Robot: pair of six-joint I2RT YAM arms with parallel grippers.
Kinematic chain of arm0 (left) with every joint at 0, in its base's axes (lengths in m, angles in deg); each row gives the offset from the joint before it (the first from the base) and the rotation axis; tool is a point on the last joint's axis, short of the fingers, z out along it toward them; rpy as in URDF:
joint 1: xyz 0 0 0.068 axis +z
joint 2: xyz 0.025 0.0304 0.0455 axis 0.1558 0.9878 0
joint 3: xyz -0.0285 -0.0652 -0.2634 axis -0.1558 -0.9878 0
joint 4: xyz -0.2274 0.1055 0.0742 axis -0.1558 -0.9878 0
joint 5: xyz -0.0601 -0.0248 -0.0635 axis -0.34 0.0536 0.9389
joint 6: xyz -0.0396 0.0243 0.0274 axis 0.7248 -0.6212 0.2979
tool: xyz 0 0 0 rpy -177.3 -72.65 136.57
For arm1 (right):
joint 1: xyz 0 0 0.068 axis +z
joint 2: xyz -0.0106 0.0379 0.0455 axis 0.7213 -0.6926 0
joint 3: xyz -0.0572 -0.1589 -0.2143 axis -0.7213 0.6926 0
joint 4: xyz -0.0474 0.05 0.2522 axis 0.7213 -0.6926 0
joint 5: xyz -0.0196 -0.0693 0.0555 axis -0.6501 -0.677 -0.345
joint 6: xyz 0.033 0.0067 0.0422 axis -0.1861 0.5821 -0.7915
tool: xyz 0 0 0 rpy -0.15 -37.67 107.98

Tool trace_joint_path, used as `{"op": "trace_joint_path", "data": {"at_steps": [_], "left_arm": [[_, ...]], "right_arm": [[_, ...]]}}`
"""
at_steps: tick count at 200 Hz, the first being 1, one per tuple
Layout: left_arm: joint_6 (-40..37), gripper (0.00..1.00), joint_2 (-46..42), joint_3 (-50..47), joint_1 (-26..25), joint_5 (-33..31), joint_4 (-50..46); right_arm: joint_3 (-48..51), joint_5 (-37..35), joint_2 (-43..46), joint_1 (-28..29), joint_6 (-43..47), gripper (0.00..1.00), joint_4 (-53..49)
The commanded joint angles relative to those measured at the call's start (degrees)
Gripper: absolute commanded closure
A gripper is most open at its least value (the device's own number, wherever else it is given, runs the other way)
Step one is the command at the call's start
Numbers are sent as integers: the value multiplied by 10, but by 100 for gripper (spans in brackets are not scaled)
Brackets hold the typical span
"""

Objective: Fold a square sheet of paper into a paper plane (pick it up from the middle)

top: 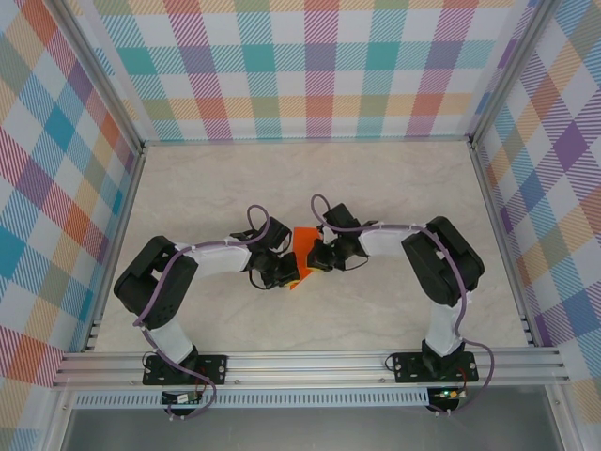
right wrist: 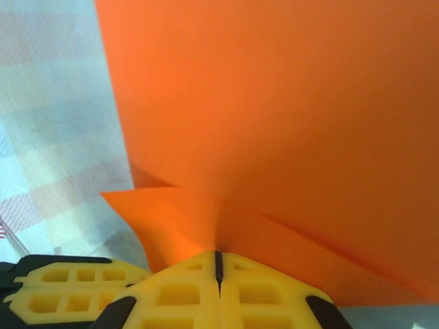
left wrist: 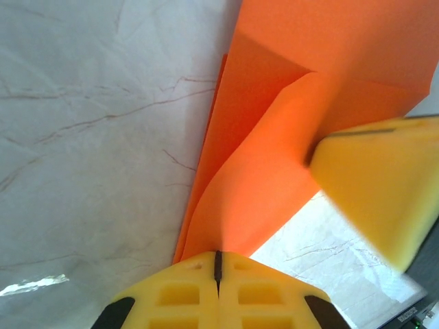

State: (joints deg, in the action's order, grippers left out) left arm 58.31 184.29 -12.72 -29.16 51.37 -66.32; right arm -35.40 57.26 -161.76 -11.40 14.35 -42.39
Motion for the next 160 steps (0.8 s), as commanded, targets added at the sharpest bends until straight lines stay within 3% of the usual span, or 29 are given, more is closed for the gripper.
{"op": "trace_joint_path", "data": {"at_steps": [1, 28, 69, 108, 160], "left_arm": [[-13, 100, 28, -23, -2, -54, -97], [-31, 100, 28, -16, 0, -51, -96], [-127, 100, 30, 26, 8, -45, -108], [-182, 100, 29, 53, 10, -28, -114], [-167, 100, 17, 49, 10, -26, -104]], "right_arm": [[33, -71, 6, -64, 7, 100, -20], [35, -83, 49, -85, 9, 100, -37], [68, -3, 111, -64, -38, 100, 50], [31, 13, 79, -20, -35, 100, 47], [-21, 24, -3, 8, -38, 100, 27]]}}
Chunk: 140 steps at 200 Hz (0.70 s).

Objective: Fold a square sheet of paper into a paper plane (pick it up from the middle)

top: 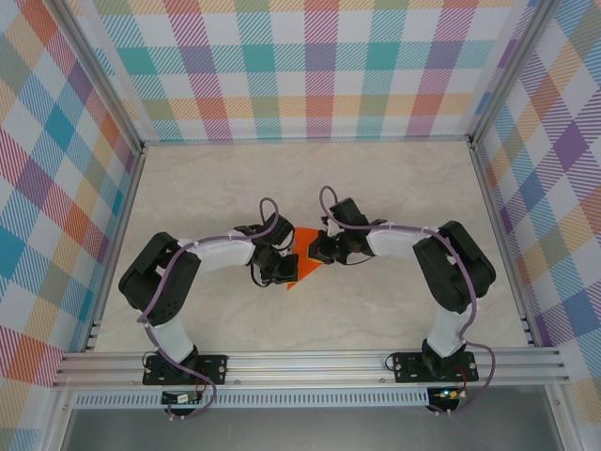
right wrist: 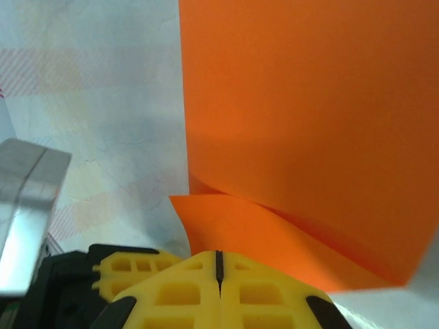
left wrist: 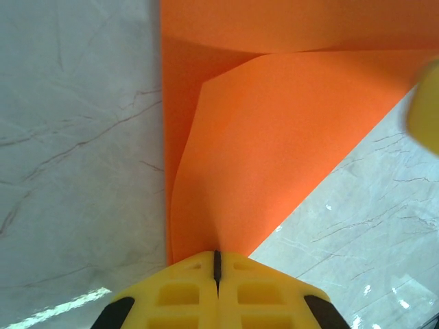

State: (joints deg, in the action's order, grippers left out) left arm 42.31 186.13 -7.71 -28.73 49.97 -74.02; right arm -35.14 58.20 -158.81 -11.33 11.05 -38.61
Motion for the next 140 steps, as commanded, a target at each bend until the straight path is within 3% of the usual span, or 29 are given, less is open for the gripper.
{"op": "trace_joint_path", "data": {"at_steps": [1, 36, 78, 140], "left_arm": [[-6, 100, -1, -1, 6, -12, -27], [29, 100, -28, 3, 6, 4, 6], [116, 98, -59, -21, 6, 15, 127], [114, 97, 0, -25, 7, 46, 166]], "right_arm": [[-24, 14, -34, 8, -6, 100, -11], [-20, -10, -54, 8, -5, 100, -34], [-8, -29, -59, 8, -5, 100, -43], [-12, -39, -69, 8, -3, 100, -63]]}}
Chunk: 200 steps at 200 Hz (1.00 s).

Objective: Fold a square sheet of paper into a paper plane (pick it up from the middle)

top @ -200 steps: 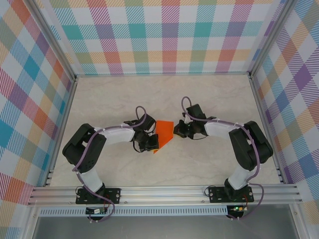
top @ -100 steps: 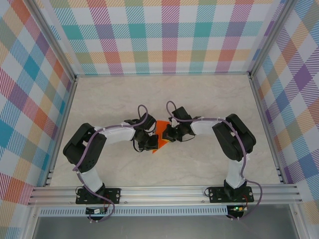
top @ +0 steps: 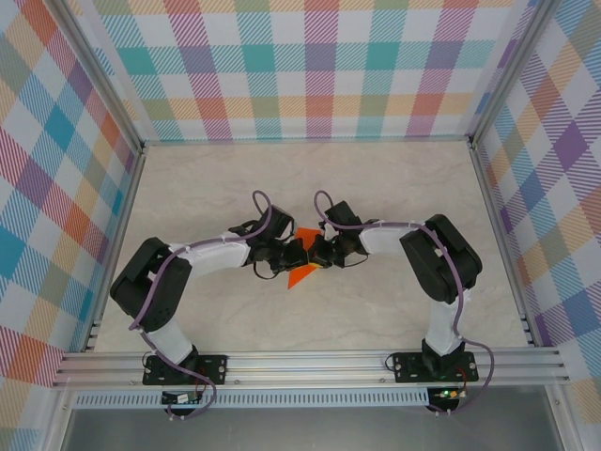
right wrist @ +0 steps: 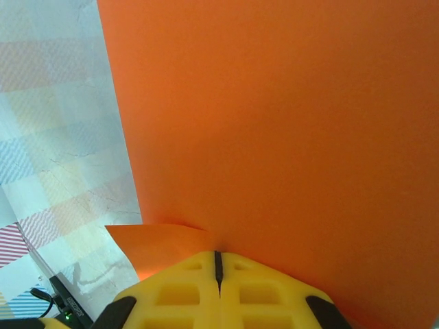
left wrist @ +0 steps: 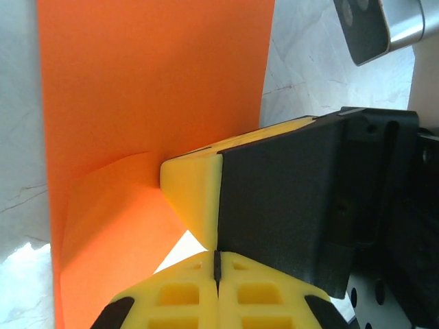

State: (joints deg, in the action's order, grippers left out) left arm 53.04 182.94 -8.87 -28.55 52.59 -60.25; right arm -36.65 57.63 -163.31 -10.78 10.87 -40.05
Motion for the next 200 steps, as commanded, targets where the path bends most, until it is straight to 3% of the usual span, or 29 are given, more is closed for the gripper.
{"op": "trace_joint_path", "data": {"at_steps": [1, 97, 200], "left_arm": [[7, 96, 33, -14, 5, 20, 29], [12, 100, 7, -111, 24, 29, 86], [-12, 100, -14, -147, 28, 67, 72]], "right_arm": [[3, -33, -24, 2, -1, 100, -49], [-1, -54, -46, 2, -15, 100, -81], [-11, -71, -55, 2, -15, 100, -113]]}}
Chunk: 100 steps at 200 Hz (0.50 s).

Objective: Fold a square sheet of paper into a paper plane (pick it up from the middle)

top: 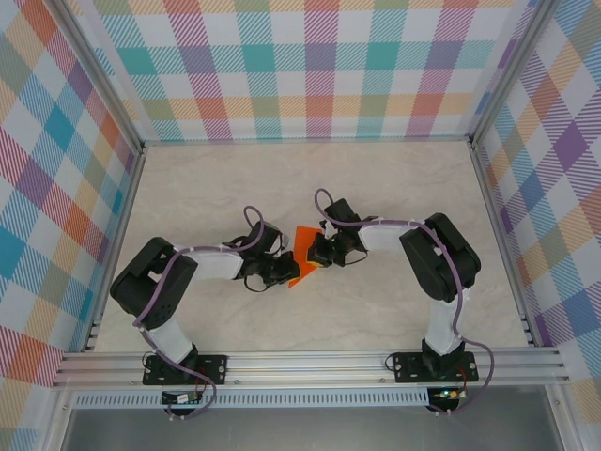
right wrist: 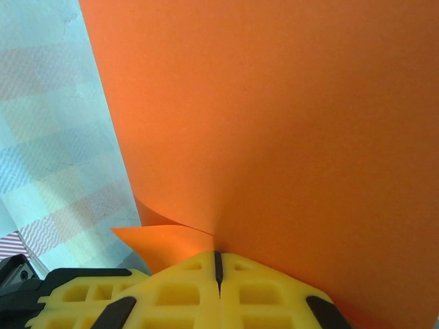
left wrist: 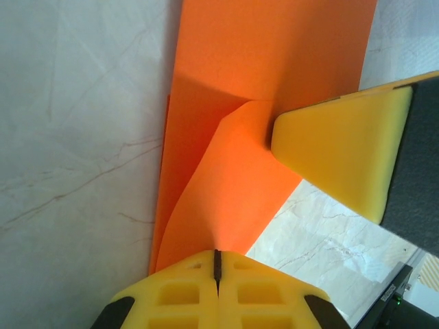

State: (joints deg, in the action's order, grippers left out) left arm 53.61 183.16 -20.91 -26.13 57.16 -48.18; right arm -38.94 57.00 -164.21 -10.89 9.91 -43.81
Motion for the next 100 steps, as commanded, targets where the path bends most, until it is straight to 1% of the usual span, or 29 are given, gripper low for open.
{"op": "trace_joint_path", "data": {"at_steps": [1, 24, 71, 100], "left_arm": [[-17, 100, -17, -28, 4, 21, -49], [-18, 100, -30, -40, 4, 19, -64], [-33, 100, -47, -54, 4, -5, -116], [-47, 100, -67, -42, 4, -10, -146]], "right_arm": [[12, -65, -47, 3, -6, 100, -76], [9, -70, -50, 3, -8, 100, -84], [8, -72, -50, 3, -7, 100, -90], [7, -74, -50, 3, -5, 100, -92]]}}
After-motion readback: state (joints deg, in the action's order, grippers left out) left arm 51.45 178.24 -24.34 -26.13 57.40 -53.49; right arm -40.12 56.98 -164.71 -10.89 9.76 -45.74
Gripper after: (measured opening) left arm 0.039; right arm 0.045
